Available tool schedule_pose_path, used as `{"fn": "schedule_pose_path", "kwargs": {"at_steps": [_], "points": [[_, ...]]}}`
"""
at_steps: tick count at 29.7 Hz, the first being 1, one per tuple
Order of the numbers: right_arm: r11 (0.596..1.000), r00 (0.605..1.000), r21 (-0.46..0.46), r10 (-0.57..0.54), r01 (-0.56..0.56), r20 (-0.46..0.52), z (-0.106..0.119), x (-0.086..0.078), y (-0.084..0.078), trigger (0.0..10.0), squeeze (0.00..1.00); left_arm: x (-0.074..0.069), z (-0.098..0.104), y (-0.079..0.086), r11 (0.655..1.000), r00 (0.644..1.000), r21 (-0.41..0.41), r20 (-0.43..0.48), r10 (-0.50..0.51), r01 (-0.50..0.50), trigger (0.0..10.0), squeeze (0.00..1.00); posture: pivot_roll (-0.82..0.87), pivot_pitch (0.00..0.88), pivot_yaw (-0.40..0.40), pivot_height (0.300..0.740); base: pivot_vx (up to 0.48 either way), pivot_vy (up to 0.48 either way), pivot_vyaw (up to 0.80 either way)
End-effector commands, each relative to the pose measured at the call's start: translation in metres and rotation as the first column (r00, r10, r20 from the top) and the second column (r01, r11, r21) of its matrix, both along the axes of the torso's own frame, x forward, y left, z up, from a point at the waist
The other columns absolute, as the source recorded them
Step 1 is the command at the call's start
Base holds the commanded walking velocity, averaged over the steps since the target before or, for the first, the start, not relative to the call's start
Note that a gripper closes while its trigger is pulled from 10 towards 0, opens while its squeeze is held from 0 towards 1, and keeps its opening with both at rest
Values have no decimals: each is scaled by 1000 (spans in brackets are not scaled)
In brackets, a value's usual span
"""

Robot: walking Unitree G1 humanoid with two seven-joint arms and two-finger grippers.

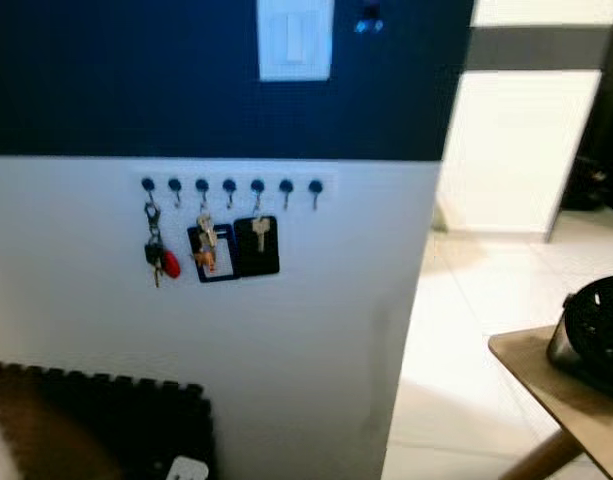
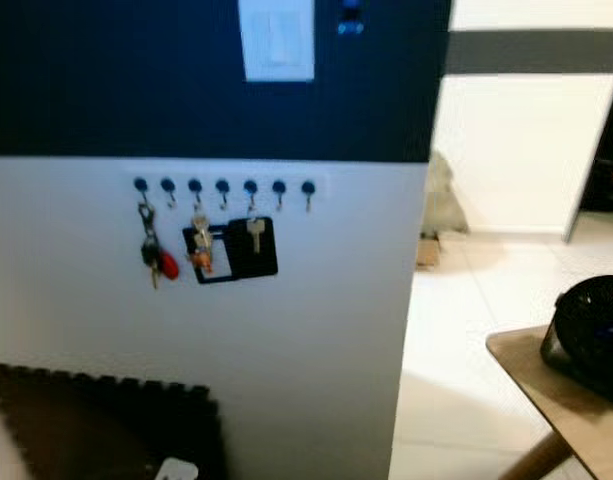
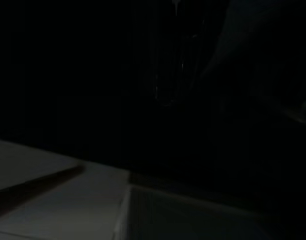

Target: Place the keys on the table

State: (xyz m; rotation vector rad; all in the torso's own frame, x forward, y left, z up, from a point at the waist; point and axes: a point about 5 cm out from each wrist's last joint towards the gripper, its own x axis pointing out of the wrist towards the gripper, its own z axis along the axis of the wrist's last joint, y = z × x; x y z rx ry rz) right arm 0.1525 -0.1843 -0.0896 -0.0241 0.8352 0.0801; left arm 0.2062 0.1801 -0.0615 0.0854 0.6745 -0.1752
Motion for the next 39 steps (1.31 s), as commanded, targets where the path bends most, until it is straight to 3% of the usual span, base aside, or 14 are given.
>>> {"fn": "schedule_pose_path", "kwargs": {"at_steps": [1, 26, 39], "points": [[1000, 1000, 12, 2, -2, -6, -1, -2, 4, 10000, 0, 4, 2, 3, 1000, 1000, 3, 8, 7, -7, 10000, 0, 45, 31, 42, 740, 0, 0, 0], [1000, 1000, 15, 2, -2, -4, -1, -1, 5, 10000, 0, 3, 1, 4, 1000, 1000, -3, -14, 0, 0, 10000, 0, 48, 30, 46, 740, 0, 0, 0], [1000, 1000, 17, 3, -2, -3, -1, 0, 6, 10000, 0, 4, 2, 4, 1000, 1000, -11, -12, -7, 7, 10000, 0, 49, 30, 48, 740, 0, 321, 0]]}}
